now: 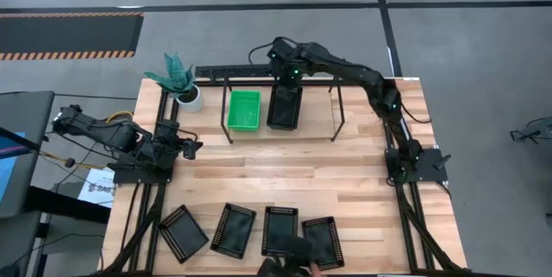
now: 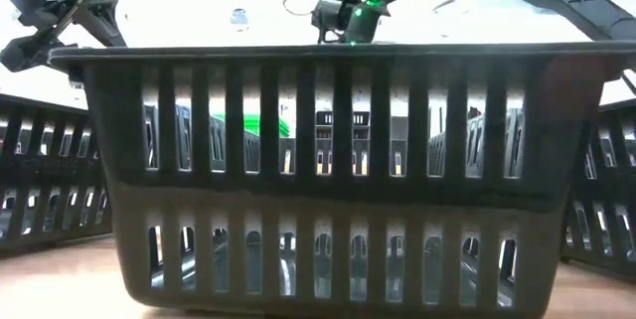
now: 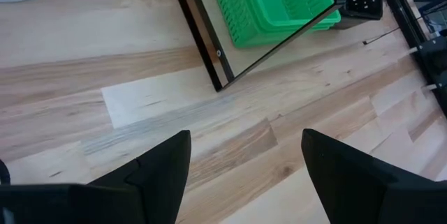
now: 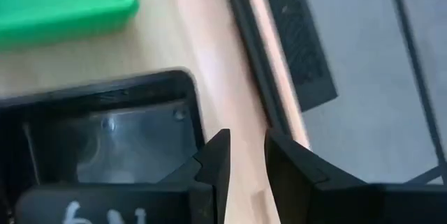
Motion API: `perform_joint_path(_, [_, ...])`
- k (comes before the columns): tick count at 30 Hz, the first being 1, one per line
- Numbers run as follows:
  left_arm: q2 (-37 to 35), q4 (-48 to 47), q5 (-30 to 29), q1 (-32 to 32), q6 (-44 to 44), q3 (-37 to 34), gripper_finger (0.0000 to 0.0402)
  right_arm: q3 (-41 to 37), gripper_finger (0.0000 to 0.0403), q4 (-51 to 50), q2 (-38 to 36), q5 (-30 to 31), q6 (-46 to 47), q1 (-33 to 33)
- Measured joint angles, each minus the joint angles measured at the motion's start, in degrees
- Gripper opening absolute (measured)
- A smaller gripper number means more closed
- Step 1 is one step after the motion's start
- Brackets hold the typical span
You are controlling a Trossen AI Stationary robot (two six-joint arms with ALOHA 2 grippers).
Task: Stack baskets on shelf by color
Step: Stack the black bin into the black bin on the shelf
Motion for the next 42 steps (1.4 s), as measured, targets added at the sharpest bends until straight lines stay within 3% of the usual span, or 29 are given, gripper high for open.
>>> perform_joint_path(11, [-0.01,-0.10,0.98,0.01,0.29,0.00,0.0261,1.04,0.0111,0.61,1.69,0.03,-0.34,1.00])
perform_joint_path(15, [-0.02,-0.07,1.35,0.01,1.94,0.00,0.0261,4.70,0.0111,-7.01,-1.89,-0.45,2.64,1.63])
perform_joint_path(21, [-0.01,-0.04,1.62,0.01,4.31,0.00,0.0261,6.71,0.0111,-21.06,-8.19,-9.52,12.49,5.12])
perform_joint_path(24, [-0.02,-0.02,1.61,0.01,5.52,-0.02,0.0261,6.37,0.0111,-23.74,-10.63,-7.70,16.68,7.87])
perform_joint_path(30, [-0.02,-0.02,2.01,0.01,6.35,0.00,0.0261,-1.30,0.0111,-22.69,-10.72,0.67,20.62,9.65])
perform_joint_path(35, [-0.02,-0.04,4.19,-0.01,8.27,0.00,0.0261,-12.44,0.0111,-17.45,-10.66,0.77,20.57,7.31])
perform_joint_path(42, [0.00,-0.03,4.14,0.01,7.56,0.00,0.0261,-19.93,0.0111,-9.84,-10.86,-1.62,16.25,3.85])
